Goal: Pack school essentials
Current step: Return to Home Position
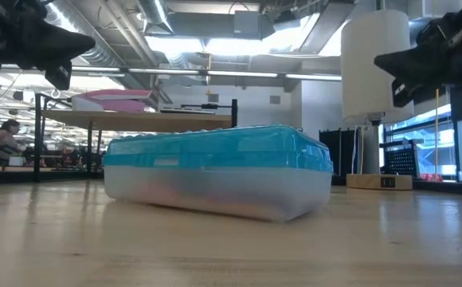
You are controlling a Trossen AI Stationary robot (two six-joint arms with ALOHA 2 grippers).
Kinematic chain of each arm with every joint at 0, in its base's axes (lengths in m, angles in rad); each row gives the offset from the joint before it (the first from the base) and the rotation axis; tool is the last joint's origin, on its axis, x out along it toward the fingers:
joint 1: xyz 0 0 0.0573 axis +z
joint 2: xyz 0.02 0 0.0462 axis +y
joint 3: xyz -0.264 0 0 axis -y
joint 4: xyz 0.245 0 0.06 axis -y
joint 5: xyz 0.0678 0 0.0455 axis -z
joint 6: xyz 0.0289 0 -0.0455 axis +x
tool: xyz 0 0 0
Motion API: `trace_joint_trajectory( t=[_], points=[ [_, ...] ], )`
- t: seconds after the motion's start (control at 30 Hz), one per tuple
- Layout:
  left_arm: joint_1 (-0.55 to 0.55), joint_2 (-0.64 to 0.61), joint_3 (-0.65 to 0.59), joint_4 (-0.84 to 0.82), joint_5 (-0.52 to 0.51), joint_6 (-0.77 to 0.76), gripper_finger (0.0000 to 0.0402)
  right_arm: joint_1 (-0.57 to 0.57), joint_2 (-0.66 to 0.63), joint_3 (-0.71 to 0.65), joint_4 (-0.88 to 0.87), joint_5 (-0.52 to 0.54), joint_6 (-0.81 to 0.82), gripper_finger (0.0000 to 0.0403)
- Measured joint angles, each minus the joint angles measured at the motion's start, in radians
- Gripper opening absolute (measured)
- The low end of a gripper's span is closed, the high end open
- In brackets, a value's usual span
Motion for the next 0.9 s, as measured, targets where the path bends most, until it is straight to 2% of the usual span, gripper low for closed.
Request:
trace_joint_trajectory(
  t=[0.23,0.4,0.9],
  points=[
    [0.0,0.001,0.0,-0.05,0.0,0.048,0.0,0.0,0.0,0.0,-0.017,0.0,-0.163,0.0002],
    [0.0,0.005,0.0,-0.051,-0.001,0.051,0.0,0.0,0.0,0.0,-0.033,0.0,-0.268,0.0019],
    [0.0,0.005,0.0,-0.051,-0.002,0.051,0.0,0.0,0.0,0.0,-0.057,0.001,-0.265,0.0029]
  ],
)
